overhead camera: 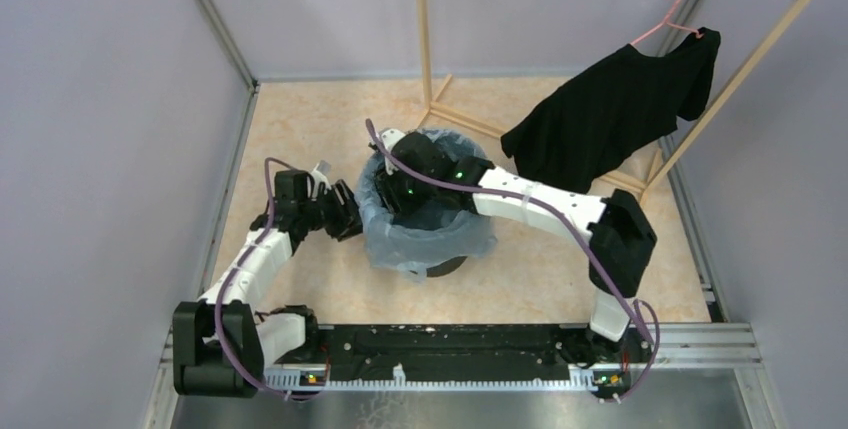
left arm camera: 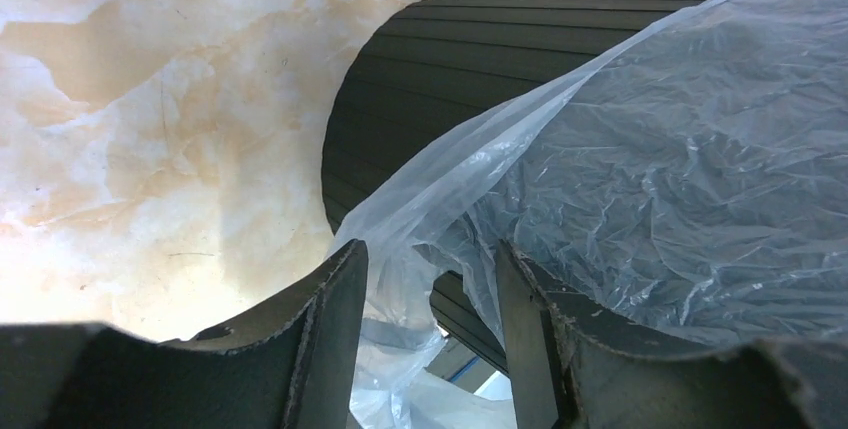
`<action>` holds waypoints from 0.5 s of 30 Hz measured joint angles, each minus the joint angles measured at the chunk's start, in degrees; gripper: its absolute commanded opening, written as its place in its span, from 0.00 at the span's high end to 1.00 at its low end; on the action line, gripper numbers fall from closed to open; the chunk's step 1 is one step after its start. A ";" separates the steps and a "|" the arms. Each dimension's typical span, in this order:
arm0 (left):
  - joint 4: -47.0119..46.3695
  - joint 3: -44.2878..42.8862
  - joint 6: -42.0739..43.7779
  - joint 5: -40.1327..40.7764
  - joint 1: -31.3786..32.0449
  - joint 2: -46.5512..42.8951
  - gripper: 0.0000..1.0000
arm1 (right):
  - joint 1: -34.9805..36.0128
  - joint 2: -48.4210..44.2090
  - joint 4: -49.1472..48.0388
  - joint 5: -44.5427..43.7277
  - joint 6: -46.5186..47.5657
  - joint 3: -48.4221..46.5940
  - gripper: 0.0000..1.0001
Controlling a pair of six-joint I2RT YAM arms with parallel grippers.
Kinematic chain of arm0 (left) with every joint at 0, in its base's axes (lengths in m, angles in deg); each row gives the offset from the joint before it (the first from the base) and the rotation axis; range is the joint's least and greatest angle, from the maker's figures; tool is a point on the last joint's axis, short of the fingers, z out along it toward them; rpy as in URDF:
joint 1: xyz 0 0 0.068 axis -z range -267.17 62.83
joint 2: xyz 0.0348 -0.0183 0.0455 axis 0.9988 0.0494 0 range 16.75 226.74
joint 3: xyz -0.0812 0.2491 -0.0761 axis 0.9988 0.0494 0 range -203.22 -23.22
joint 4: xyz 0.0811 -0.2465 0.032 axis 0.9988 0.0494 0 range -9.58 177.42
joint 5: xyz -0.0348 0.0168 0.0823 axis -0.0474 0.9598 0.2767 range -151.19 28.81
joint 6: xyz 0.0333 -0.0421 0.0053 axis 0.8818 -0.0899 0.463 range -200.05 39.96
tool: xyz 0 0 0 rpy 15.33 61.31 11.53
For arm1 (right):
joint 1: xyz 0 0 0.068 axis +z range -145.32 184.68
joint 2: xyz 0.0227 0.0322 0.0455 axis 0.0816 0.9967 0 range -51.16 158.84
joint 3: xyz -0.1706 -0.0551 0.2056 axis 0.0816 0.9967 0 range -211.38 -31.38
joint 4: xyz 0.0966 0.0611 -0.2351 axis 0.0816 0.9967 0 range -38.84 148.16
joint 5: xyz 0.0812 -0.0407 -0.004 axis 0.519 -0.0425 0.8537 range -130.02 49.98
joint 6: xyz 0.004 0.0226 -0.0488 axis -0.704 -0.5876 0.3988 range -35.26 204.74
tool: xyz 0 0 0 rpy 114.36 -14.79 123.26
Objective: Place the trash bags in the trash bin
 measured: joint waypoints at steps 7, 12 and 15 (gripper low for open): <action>-1.05 0.09 -1.03 3.15 3.17 0.87 0.43 | -0.28 3.80 -2.23 -3.58 0.26 1.01 0.52; -1.05 0.11 -1.05 3.13 4.15 0.90 0.42 | -0.26 1.03 0.22 -7.61 1.05 3.34 0.25; -1.07 0.11 -1.01 3.15 4.28 1.22 0.41 | -0.26 -2.51 2.73 -9.88 2.25 3.65 0.19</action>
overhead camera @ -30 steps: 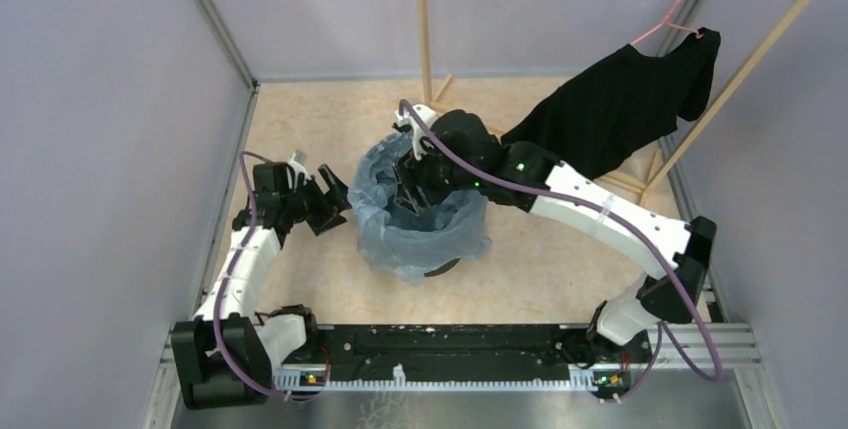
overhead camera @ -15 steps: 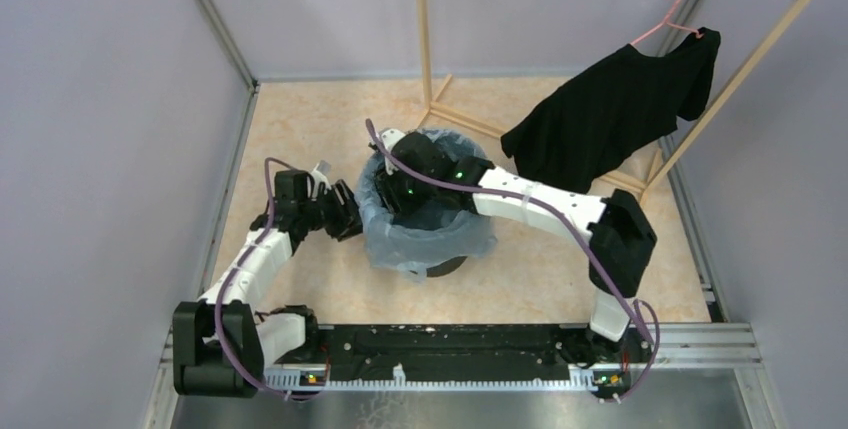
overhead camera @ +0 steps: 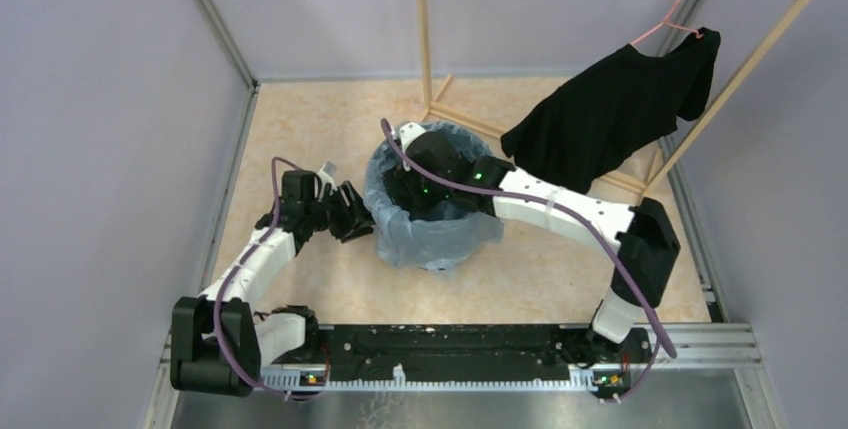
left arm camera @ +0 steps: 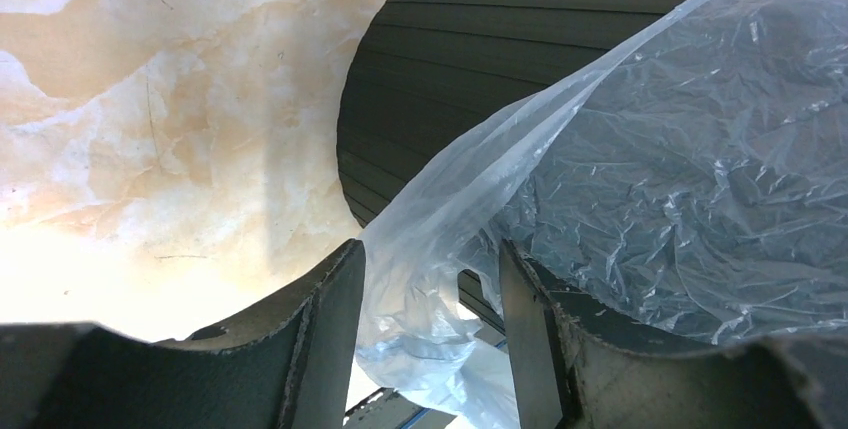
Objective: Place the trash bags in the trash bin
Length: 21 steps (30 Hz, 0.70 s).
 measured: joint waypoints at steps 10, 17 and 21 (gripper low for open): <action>-0.04 0.00 0.22 0.11 0.04 0.90 0.39 | -0.42 -8.39 3.23 -8.87 3.58 2.84 0.16; 0.04 0.00 0.26 0.17 0.04 0.87 0.38 | -1.70 -3.91 2.62 -6.75 3.17 7.10 0.46; 0.68 -0.07 0.37 0.22 0.04 0.83 0.37 | -2.01 1.51 0.13 -5.25 2.51 7.43 0.55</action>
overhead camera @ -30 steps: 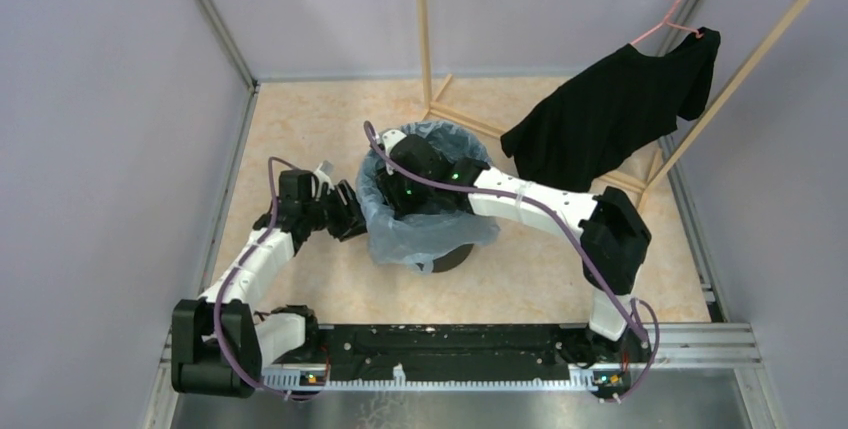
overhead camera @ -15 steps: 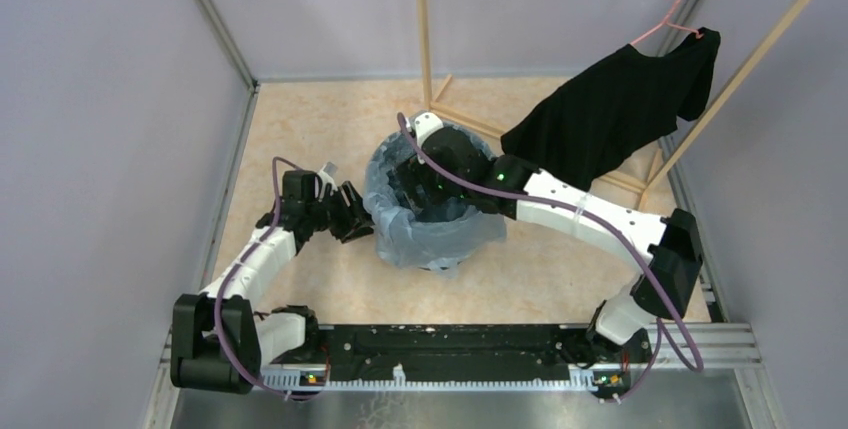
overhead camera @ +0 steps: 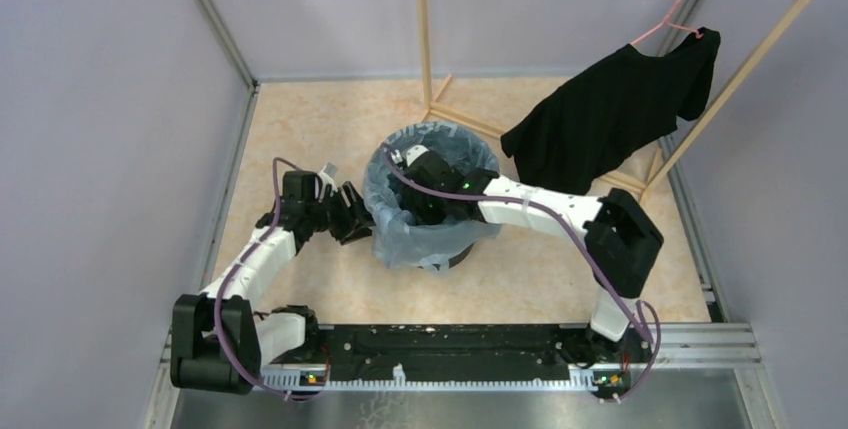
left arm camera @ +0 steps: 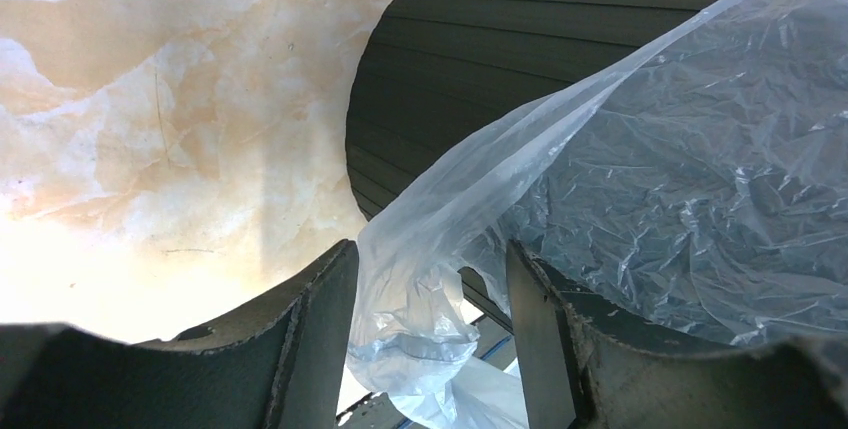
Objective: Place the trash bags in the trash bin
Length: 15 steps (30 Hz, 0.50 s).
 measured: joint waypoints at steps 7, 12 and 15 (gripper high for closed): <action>1.18 -0.55 0.42 0.13 0.00 -0.11 0.37 | 0.04 5.46 -4.31 3.37 -1.44 1.55 0.52; 1.70 -0.87 0.79 0.42 0.00 -0.11 0.36 | 0.04 5.92 -5.40 6.40 -2.51 1.49 0.45; 2.25 -1.18 1.27 1.03 0.00 -0.11 0.36 | 0.04 5.99 -5.20 7.19 -2.84 1.27 0.37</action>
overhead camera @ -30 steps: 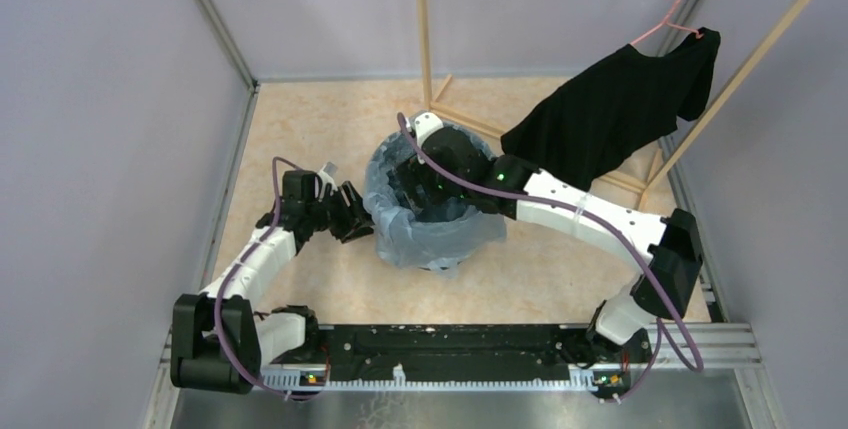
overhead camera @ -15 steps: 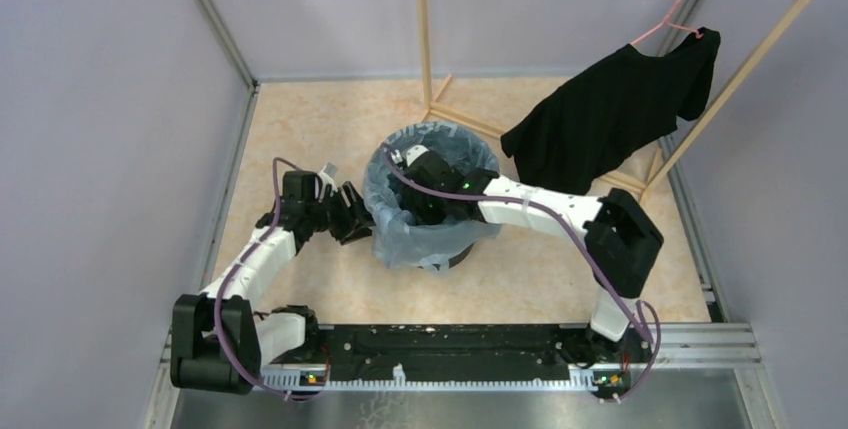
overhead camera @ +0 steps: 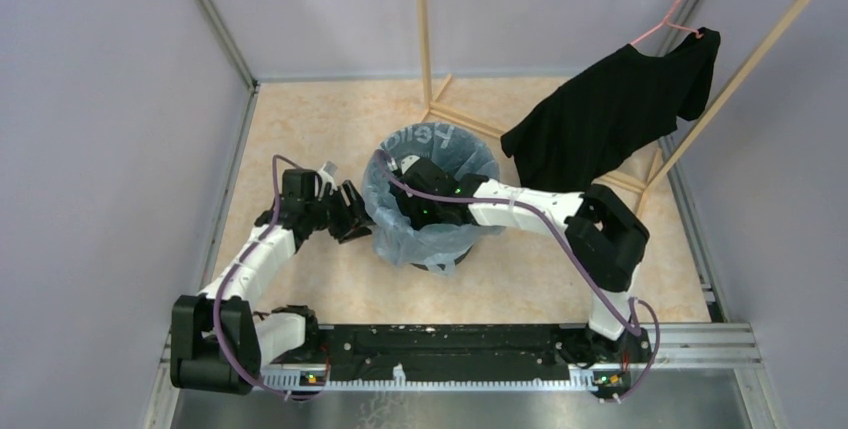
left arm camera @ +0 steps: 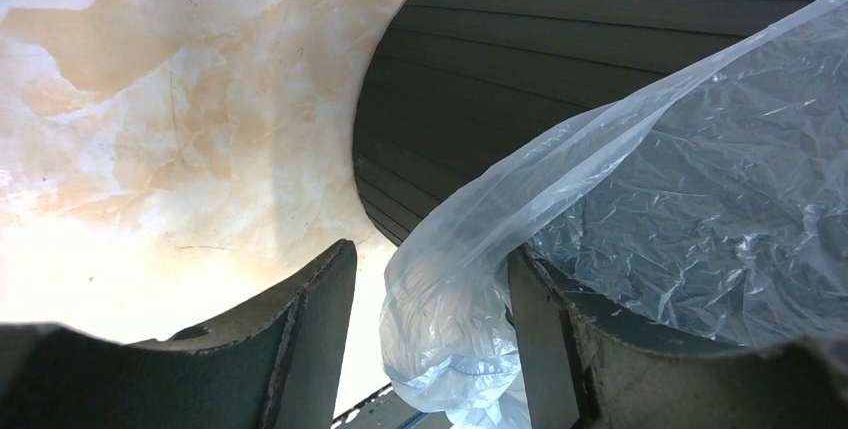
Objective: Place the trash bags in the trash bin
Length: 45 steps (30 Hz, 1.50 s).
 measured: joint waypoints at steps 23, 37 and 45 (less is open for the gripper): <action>12.79 -7.85 3.54 20.65 -0.13 -8.70 0.24 | -1.29 -11.56 5.29 -4.96 1.46 -3.37 0.21; 16.74 -17.66 6.40 26.67 -0.17 -22.25 0.03 | -1.44 -1.29 -1.62 -2.36 0.79 0.96 0.20; 19.17 -25.24 7.34 28.98 -0.17 -26.67 0.02 | -1.40 3.56 -5.62 -2.62 -0.50 -6.01 0.17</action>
